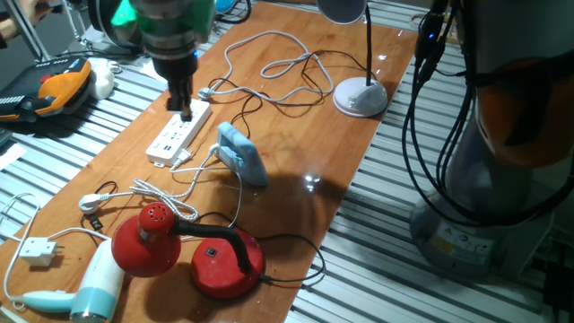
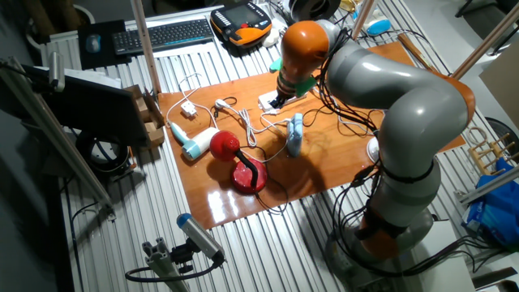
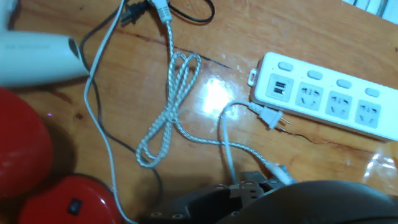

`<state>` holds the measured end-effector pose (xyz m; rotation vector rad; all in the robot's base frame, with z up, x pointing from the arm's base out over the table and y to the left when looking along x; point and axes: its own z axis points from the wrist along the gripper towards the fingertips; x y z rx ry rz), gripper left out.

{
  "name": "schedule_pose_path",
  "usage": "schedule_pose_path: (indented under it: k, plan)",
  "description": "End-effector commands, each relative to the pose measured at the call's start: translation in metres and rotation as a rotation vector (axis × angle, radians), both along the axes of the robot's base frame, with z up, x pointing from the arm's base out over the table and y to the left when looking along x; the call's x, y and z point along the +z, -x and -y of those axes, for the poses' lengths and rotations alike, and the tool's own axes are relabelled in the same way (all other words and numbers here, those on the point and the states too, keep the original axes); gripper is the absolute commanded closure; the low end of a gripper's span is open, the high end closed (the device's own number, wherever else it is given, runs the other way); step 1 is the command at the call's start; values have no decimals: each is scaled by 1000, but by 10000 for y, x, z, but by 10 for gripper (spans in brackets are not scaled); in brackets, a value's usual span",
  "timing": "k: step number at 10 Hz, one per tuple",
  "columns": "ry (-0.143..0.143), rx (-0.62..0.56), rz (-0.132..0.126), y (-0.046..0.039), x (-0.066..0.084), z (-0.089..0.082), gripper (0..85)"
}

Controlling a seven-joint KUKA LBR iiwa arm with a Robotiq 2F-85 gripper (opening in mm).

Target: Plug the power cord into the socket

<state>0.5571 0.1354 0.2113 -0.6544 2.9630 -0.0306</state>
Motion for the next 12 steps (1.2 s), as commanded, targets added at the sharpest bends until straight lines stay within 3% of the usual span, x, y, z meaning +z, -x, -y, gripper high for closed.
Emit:
schedule_pose_path:
  k: [1, 6, 8, 9, 10, 12]
  plan:
    - [-10, -5, 7, -32, -17, -76, 850]
    - [-8, 0, 45, -141, -260, -679, 850]
    - [-33, -4, 40, -236, -294, -919, 850]
    - [-31, -13, 54, -268, -315, -1065, 850]
    - [-32, -19, 55, -289, -325, -1159, 850]
    - [-60, -14, 61, -310, -377, -1189, 850]
